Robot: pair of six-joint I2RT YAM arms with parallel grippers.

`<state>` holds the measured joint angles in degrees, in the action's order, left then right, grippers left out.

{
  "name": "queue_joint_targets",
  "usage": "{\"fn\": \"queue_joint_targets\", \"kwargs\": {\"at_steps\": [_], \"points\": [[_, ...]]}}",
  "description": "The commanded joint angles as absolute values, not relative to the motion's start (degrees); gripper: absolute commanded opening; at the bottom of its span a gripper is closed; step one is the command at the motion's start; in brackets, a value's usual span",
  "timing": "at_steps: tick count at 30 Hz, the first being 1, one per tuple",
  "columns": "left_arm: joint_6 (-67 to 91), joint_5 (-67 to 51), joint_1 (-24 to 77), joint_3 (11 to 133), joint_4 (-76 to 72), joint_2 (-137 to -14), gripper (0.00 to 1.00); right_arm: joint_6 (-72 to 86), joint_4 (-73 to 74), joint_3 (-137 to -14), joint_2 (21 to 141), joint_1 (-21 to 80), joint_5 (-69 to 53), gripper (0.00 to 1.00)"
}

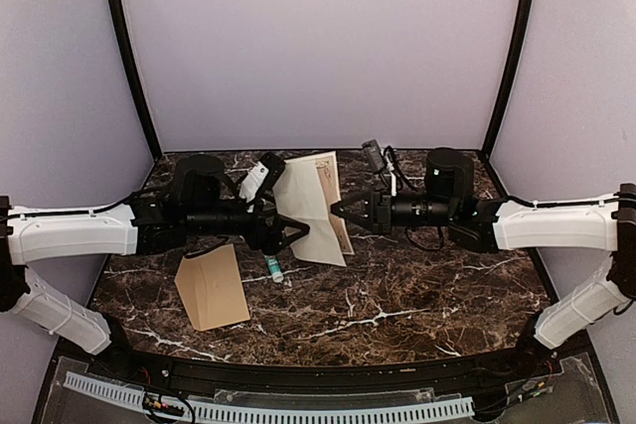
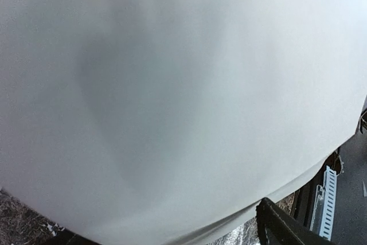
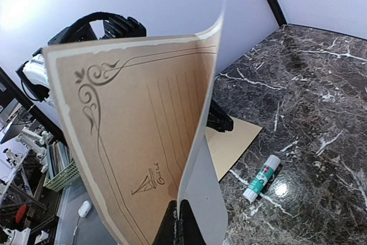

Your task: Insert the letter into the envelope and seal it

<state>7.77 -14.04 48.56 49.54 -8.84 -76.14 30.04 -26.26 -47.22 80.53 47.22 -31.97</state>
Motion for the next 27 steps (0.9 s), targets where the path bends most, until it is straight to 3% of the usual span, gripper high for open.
{"fn": "queue_joint_targets", "kwargs": {"at_steps": [1, 7, 19, 27], "points": [[-3.0, -13.4, 50.2, 47.2, -12.6, -71.3, 0.89, 31.6, -29.7, -46.2, 79.0, 46.9, -39.7, 0.0], [-8.0, -8.0, 53.6, 46.7, -12.6, -68.6, 0.91, 33.2, -29.2, -45.1, 77.7, 46.9, -40.6, 0.0], [-13.2, 25.2, 63.0, 50.9, -7.1, -71.2, 0.99, 38.2, -28.4, -44.1, 76.3, 46.9, -37.9, 0.0], [-15.0, 35.0, 66.8, 54.1, -6.4, -73.3, 0.99, 43.3, -30.3, -40.8, 76.6, 46.2, -36.0, 0.0]]}}
